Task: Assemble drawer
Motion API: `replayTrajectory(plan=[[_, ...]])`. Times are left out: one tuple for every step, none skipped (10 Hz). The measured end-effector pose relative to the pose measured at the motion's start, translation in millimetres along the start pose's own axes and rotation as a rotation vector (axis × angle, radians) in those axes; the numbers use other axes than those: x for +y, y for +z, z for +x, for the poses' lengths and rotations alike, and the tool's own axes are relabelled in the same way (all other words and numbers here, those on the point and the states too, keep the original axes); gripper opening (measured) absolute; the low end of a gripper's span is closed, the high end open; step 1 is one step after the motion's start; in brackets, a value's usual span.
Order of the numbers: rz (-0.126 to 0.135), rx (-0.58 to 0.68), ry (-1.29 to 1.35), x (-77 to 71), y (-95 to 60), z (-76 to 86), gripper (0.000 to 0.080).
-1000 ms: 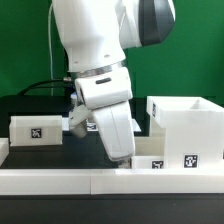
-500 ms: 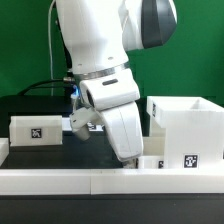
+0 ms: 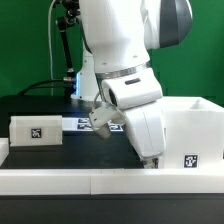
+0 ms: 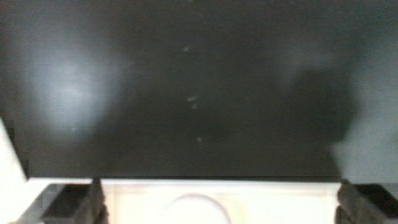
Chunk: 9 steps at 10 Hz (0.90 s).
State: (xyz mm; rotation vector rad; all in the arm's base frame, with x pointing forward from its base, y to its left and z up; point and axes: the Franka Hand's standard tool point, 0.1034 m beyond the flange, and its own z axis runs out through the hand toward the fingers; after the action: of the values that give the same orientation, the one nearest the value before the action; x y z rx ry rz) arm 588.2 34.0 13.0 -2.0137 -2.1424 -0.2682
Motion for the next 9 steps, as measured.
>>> replayTrajectory(plan=[[0.000, 0.000, 0.045, 0.3, 0.3, 2.1, 0.0649], [0.000, -0.001, 0.052, 0.1, 0.3, 1.6, 0.0649], [0.004, -0.002, 0.038, -1.1, -0.3, -4.3, 0.0649], [0.026, -0.002, 0.013, -5.6, -2.5, -21.8, 0.0649], [0.029, -0.004, 0.015, -7.9, -7.6, -40.1, 0.0649], [0.028, -0.006, 0.027, -10.6, -13.0, -56.3, 0.0649], [0.023, -0.008, 0.035, -15.5, -17.0, -68.6, 0.0649], [0.013, -0.019, 0.054, -27.1, -23.5, -79.3, 0.0649], [0.012, -0.029, 0.070, -42.6, -28.7, -84.6, 0.0649]])
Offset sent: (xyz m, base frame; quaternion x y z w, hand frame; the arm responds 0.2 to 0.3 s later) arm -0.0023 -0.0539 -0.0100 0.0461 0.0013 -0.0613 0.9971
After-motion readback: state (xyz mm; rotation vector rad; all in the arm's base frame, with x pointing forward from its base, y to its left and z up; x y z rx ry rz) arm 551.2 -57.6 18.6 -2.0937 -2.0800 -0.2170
